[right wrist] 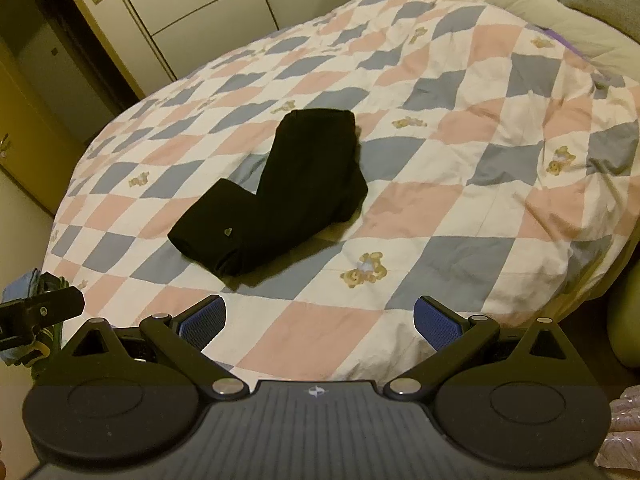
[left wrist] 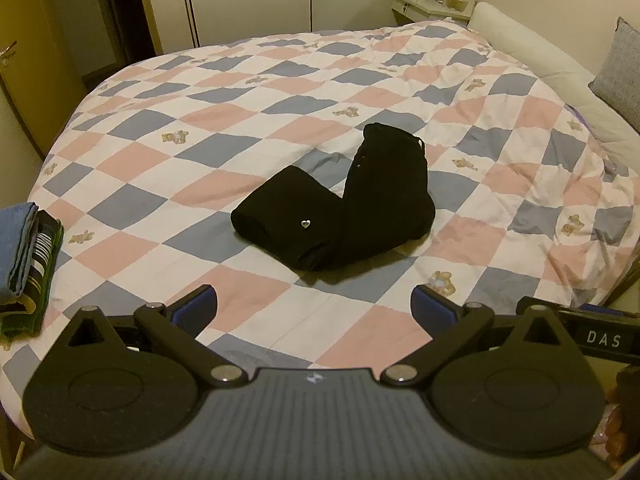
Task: Fold clothes
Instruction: 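Move both grippers toward the folded black trousers on the quilt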
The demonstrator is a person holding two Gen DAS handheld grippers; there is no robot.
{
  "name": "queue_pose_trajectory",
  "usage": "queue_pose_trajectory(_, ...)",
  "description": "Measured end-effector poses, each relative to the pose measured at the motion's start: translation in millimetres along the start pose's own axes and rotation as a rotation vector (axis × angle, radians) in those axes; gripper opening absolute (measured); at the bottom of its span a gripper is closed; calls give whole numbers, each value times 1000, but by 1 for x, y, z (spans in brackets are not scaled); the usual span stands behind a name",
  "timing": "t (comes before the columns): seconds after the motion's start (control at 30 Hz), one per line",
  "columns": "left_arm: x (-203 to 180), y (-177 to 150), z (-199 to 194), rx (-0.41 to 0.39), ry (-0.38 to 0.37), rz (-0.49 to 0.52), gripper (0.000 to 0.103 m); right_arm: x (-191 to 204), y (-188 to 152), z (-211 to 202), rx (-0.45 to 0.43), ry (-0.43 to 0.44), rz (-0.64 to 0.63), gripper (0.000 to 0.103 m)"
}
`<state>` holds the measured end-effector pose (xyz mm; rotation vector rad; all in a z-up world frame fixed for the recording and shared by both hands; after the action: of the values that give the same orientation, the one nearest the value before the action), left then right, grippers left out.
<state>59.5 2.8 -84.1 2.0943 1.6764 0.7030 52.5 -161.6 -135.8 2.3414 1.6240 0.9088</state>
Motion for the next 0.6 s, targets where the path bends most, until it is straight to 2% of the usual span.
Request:
queue_pose_trajectory(0.2,0,-5,7,14,-14,-6,102,6,11,-3,-3,-12,-1,103)
queue_pose_trajectory(0.4,7,-4,7,25,-21,-12,102,2,-8,7,9,-16,-2,103)
queue_pose_trajectory(0.6,13,-4,6,25,-18,-24,102,10,-8,9,17,-14,-23,103)
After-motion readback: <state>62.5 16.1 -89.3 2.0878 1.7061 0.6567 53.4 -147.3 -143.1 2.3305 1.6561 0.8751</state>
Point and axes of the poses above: each gripper's, at about its wrist camera, not at the fingertips, and z roughly the way its jaws point, x to its left, y to its top, the point moved 10 cm from there along z, roughly the way its jaws point, and after that the axes turned 12 degrees about z, right-handed, at the moved point
